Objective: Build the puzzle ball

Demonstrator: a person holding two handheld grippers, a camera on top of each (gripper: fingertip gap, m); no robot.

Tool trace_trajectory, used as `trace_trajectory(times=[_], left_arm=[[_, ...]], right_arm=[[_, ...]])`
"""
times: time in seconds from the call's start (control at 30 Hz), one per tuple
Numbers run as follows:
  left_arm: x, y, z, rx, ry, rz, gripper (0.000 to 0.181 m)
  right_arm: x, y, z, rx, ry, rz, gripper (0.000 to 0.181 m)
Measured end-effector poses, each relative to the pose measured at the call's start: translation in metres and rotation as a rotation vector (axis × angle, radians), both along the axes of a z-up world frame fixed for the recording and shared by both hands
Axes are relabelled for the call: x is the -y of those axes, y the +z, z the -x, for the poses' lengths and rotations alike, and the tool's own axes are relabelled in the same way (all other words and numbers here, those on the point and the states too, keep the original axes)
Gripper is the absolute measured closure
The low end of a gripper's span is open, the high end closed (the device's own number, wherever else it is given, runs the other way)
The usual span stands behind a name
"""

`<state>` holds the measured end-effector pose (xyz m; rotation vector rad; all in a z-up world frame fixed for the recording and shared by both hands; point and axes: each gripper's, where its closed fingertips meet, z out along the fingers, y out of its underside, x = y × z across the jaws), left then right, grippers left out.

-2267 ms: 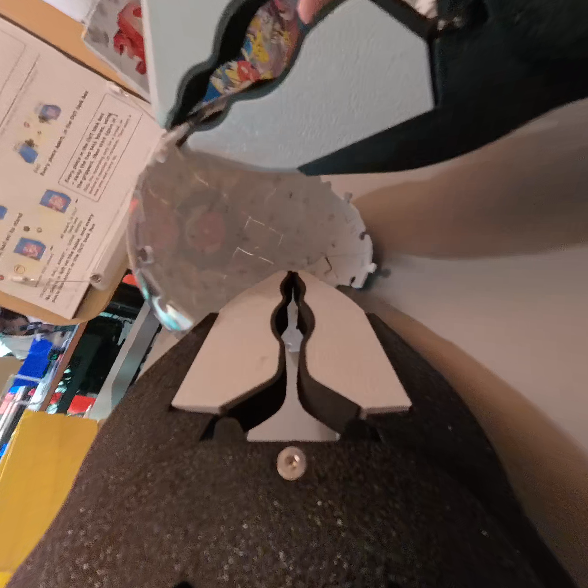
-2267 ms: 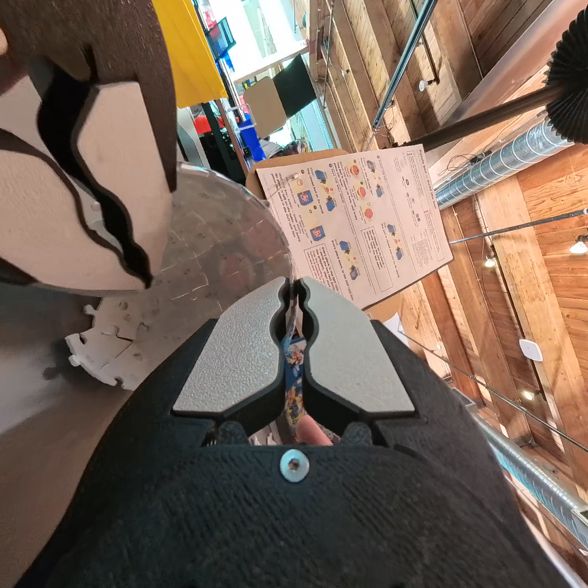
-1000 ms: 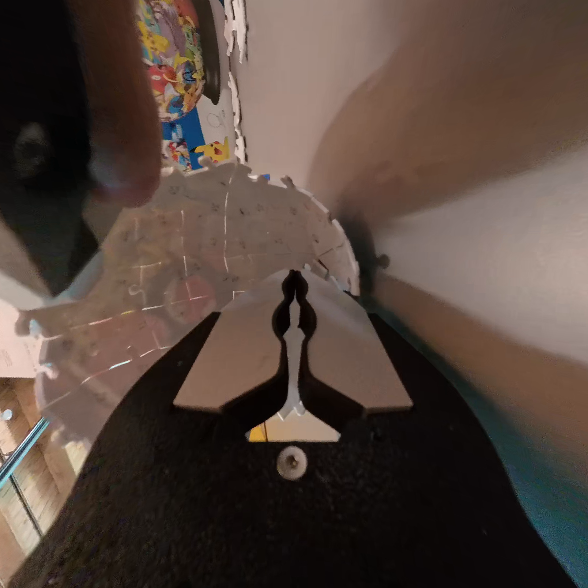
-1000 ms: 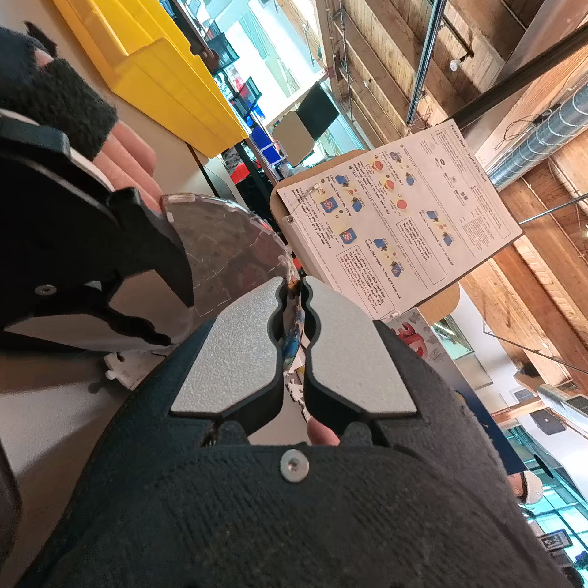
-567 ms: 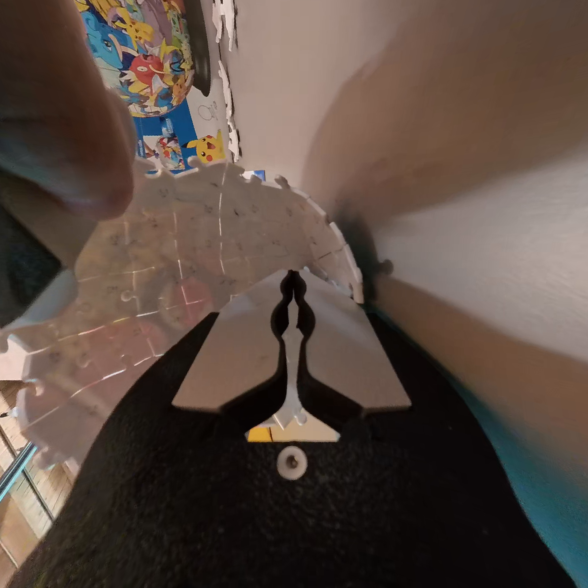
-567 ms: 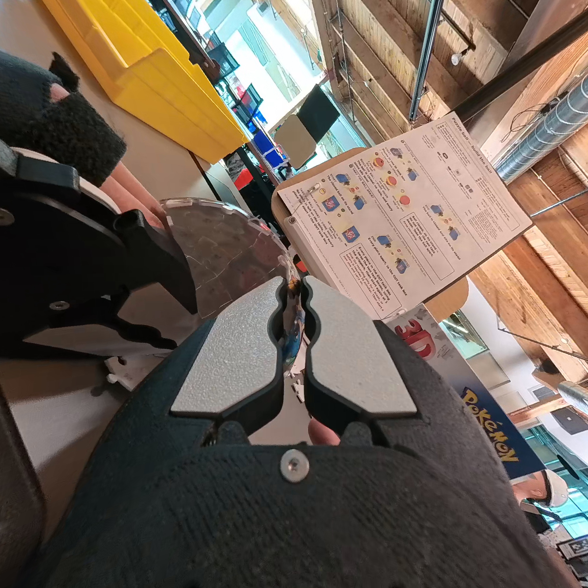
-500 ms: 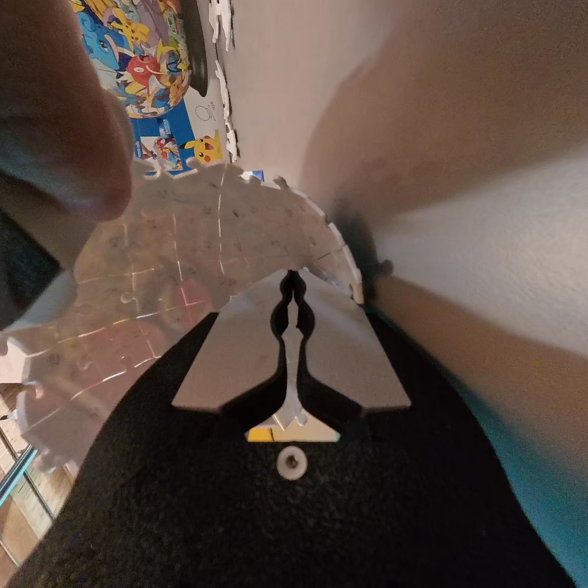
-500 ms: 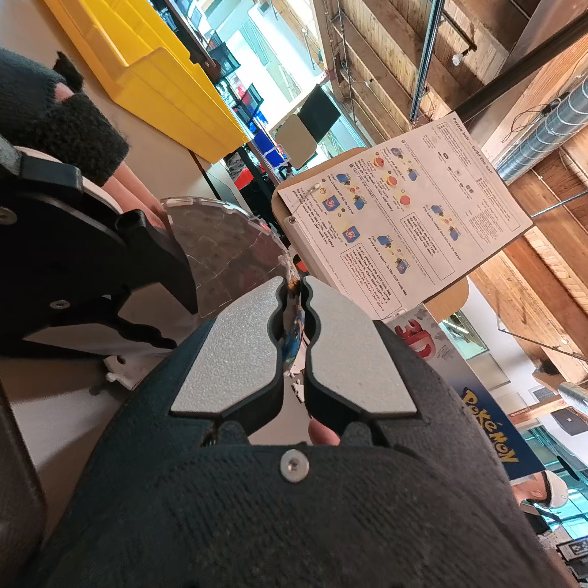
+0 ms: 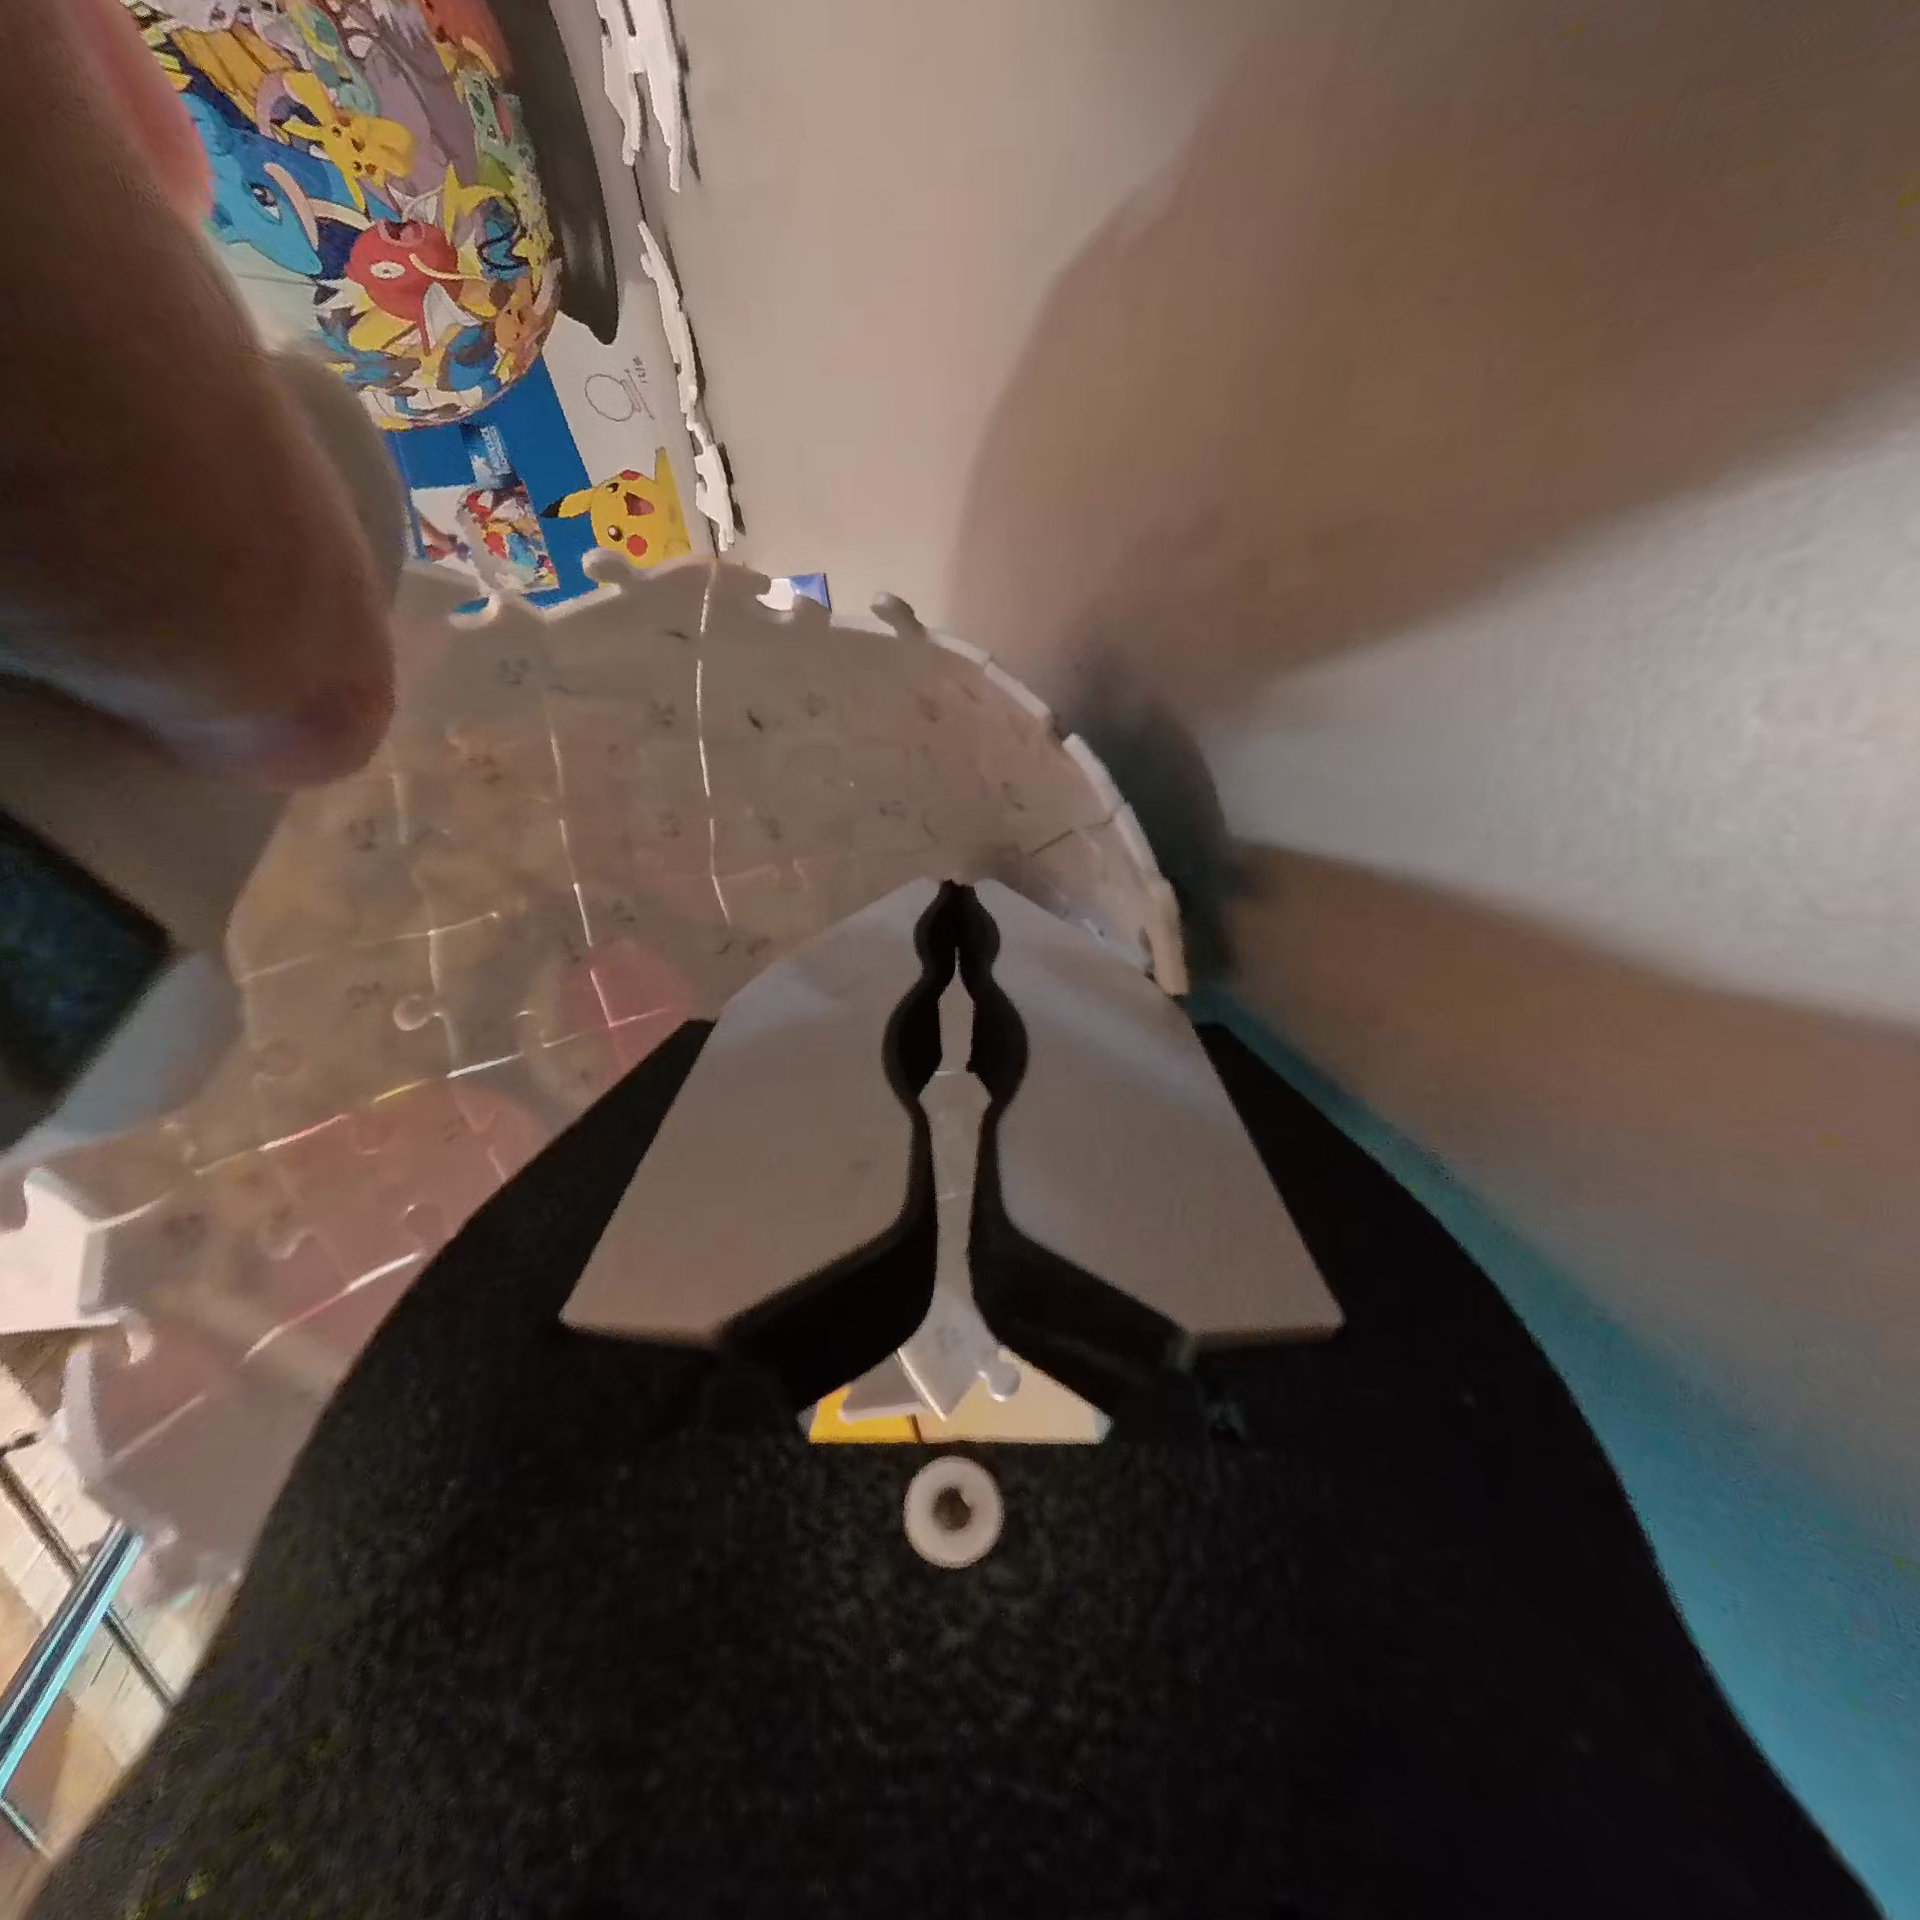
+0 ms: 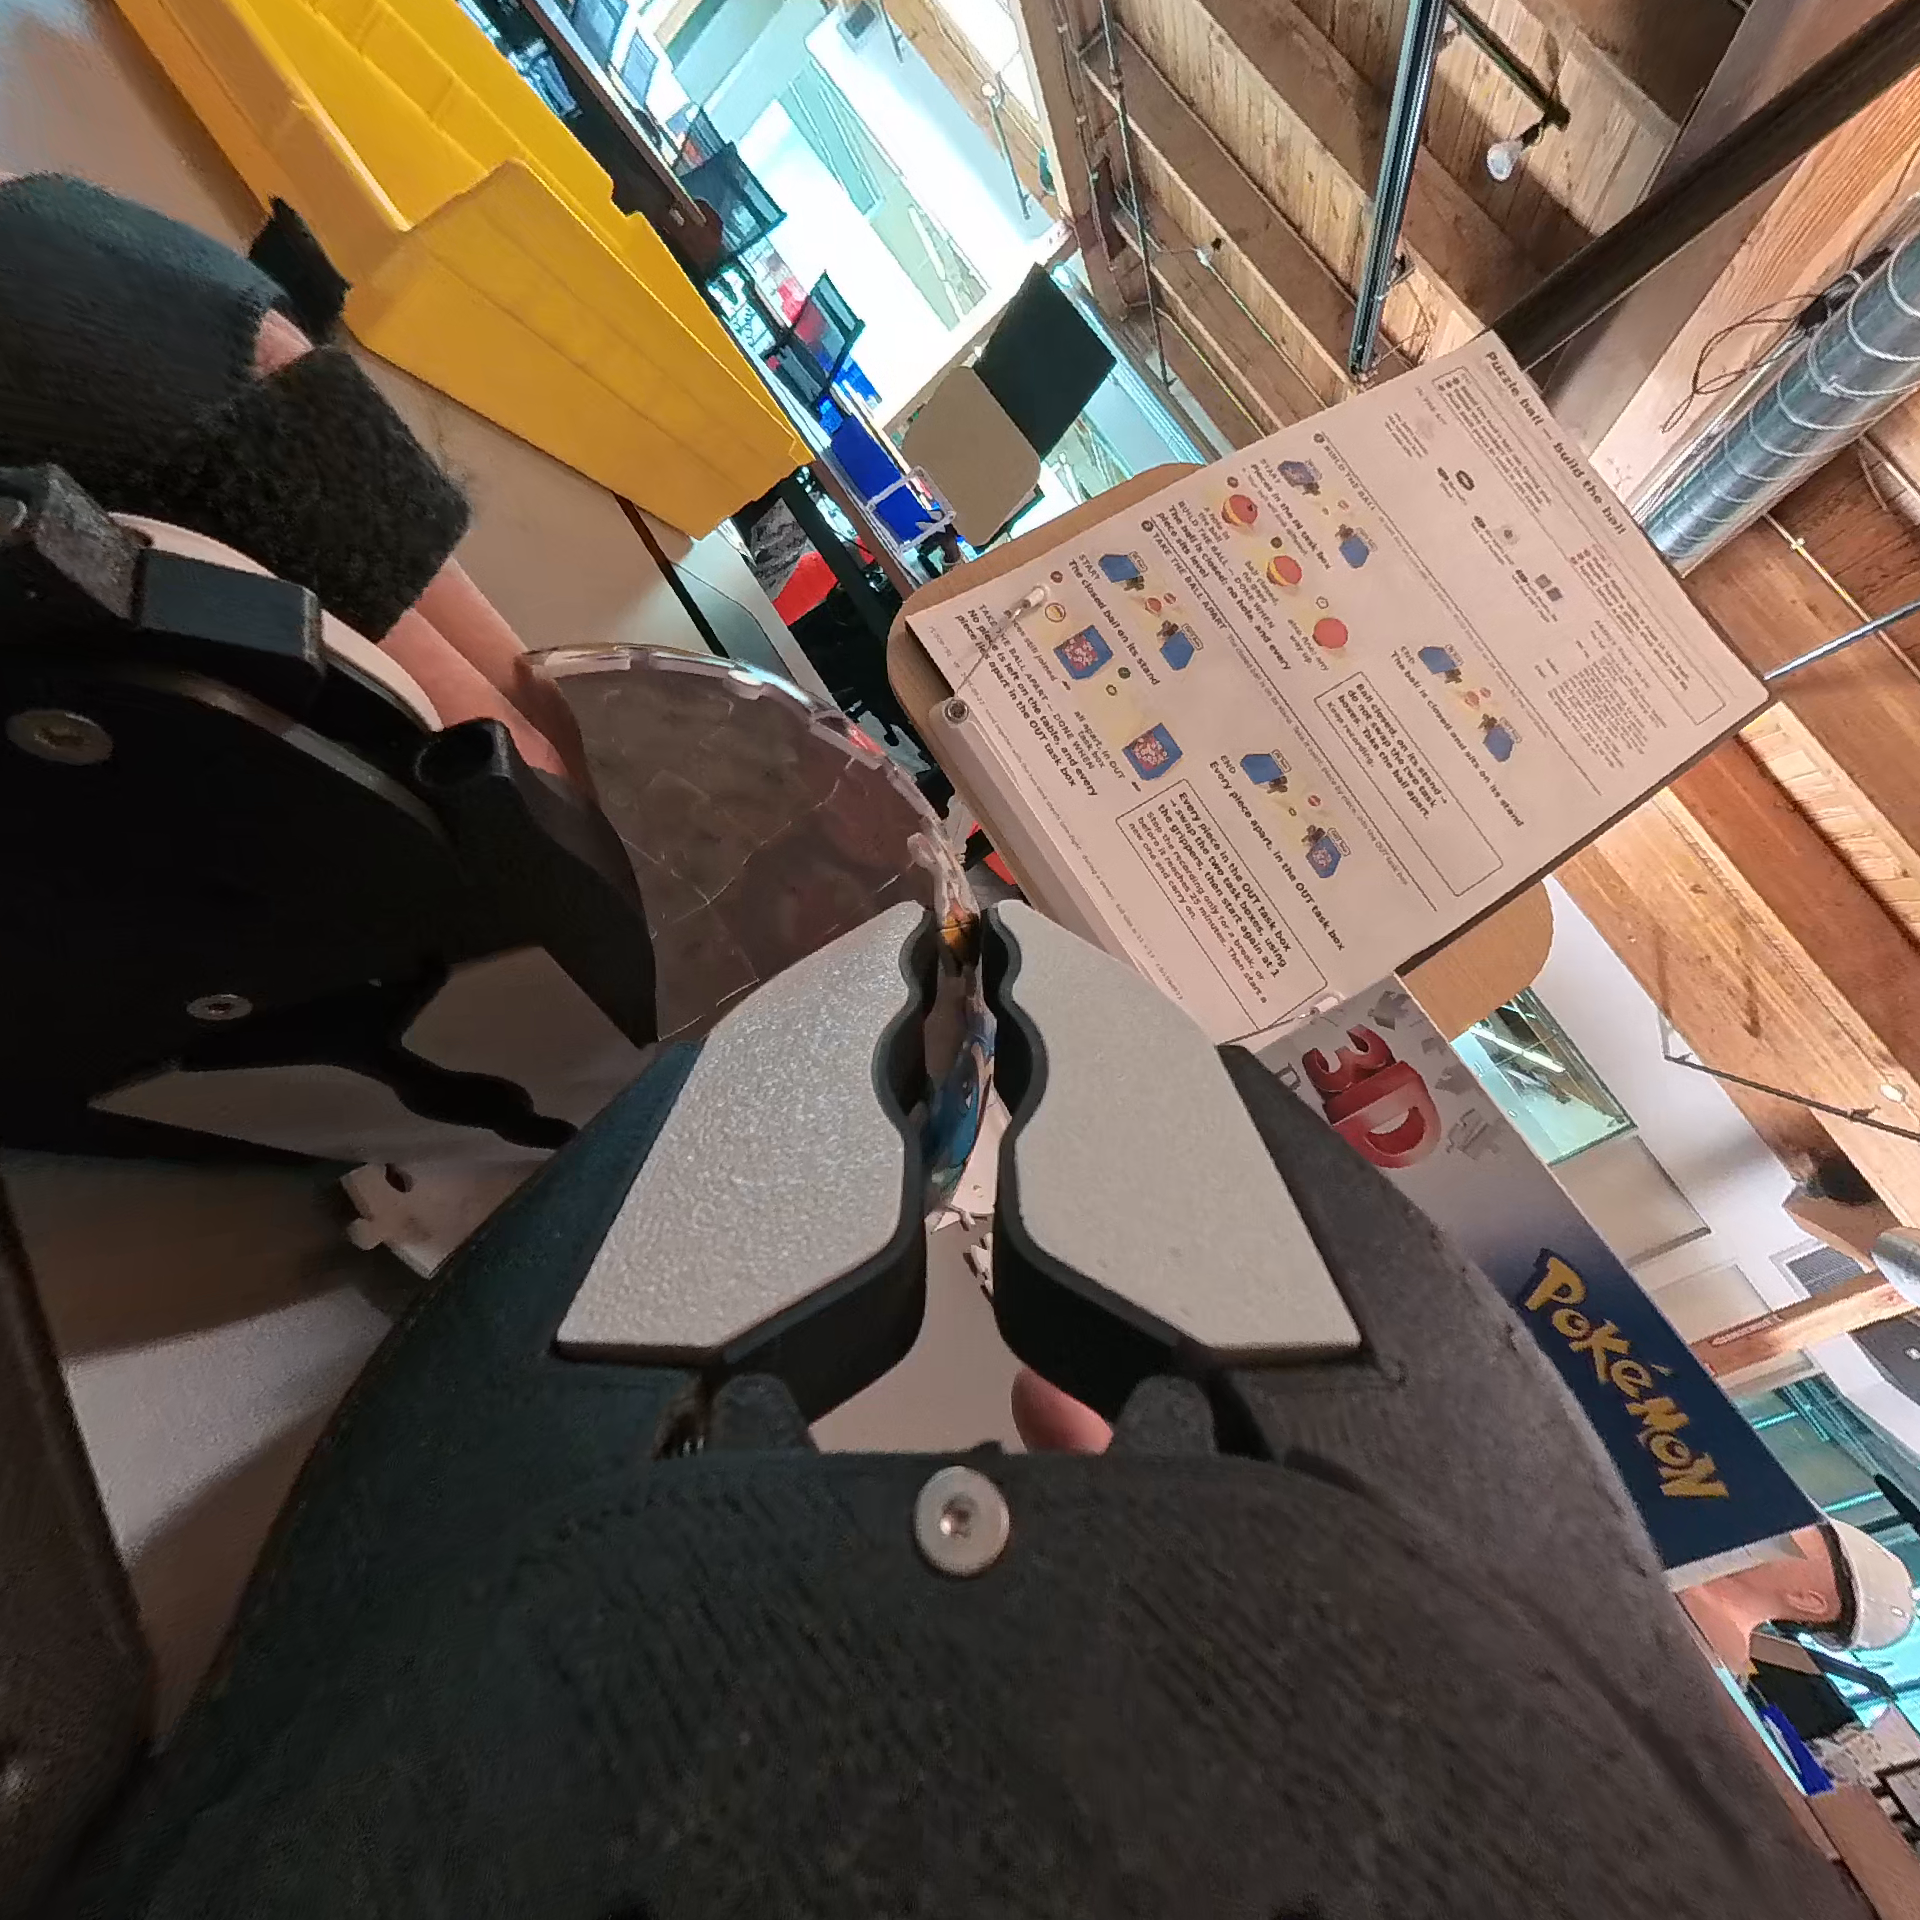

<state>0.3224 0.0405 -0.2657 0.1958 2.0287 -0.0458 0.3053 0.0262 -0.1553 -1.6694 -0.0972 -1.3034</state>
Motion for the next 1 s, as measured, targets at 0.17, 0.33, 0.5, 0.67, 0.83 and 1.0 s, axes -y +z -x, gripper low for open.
trace_trajectory(times=[0.17,0.33,0.5,0.67,0.83,1.0], left_arm=[[0.000,0.016,0.006,0.140,-0.026,0.086,0.181],[-0.012,0.029,0.023,0.164,0.008,0.185,0.181],[-0.017,0.027,0.032,0.101,0.039,0.262,0.181],[-0.005,0.020,0.023,0.091,0.051,0.246,0.181],[-0.004,0.014,0.010,0.092,0.104,0.246,0.181],[-0.011,0.018,0.017,0.104,0.113,0.249,0.181]], right_arm=[[0.001,0.000,-0.001,0.003,-0.004,0.001,0.174],[0.002,0.000,-0.002,0.002,-0.009,0.002,0.174],[0.000,0.001,0.000,0.012,-0.003,0.012,0.174],[-0.001,0.001,0.001,0.017,-0.001,0.019,0.174],[-0.002,0.000,0.003,0.008,0.026,0.020,0.173],[-0.004,0.000,0.005,-0.002,0.044,0.031,0.173]])
